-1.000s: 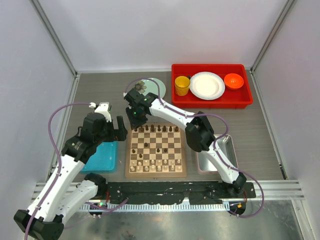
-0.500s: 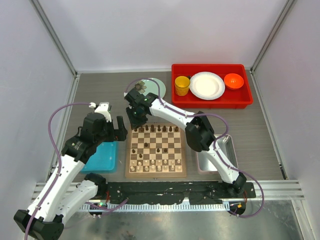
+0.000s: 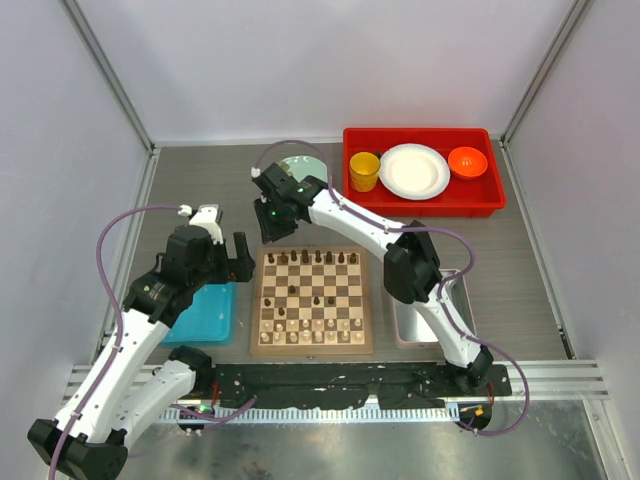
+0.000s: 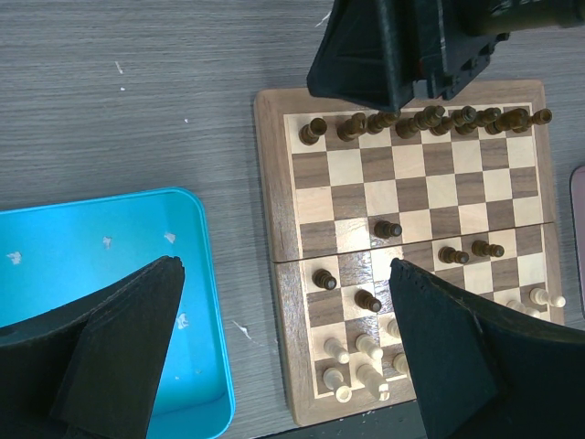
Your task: Set up the chess pieces on the board
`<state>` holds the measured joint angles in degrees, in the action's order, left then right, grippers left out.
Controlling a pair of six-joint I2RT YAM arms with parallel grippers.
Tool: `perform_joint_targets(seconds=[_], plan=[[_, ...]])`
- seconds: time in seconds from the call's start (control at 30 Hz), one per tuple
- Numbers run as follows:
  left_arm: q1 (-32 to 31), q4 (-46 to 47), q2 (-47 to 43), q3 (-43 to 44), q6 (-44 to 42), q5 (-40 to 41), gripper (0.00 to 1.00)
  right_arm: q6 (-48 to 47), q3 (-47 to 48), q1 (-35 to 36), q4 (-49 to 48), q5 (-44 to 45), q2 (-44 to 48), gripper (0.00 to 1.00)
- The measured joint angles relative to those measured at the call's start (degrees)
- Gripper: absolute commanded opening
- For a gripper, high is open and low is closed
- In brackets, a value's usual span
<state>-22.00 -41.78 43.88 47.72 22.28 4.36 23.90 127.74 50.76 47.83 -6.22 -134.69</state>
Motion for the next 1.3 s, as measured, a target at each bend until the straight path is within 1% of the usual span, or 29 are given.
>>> perform_joint_targets(seconds=[0.27, 0.47, 0.63, 1.07, 1.3], plan=[[0.0, 0.0, 0.0, 0.0, 0.0, 0.0, 1.00, -1.0, -3.5, -0.4, 1.1, 4.8, 4.2, 0.33], [0.0, 0.0, 0.0, 0.0, 0.0, 0.0, 1.00, -3.2, -6.1, -0.6, 2.7, 5.9, 5.2, 0.32], [0.0, 0.0, 0.0, 0.0, 0.0, 0.0, 1.00, -4.4, -8.1, -0.6, 3.8, 4.9, 5.2, 0.29], [0.0, 0.0, 0.0, 0.0, 0.0, 0.0, 1.00, -5.0, -8.1, -0.5, 3.5, 2.5, 5.2, 0.29], [0.0, 0.0, 0.0, 0.0, 0.0, 0.1, 1.00, -2.5, -6.4, 0.0, 3.7, 2.9, 5.2, 0.30]])
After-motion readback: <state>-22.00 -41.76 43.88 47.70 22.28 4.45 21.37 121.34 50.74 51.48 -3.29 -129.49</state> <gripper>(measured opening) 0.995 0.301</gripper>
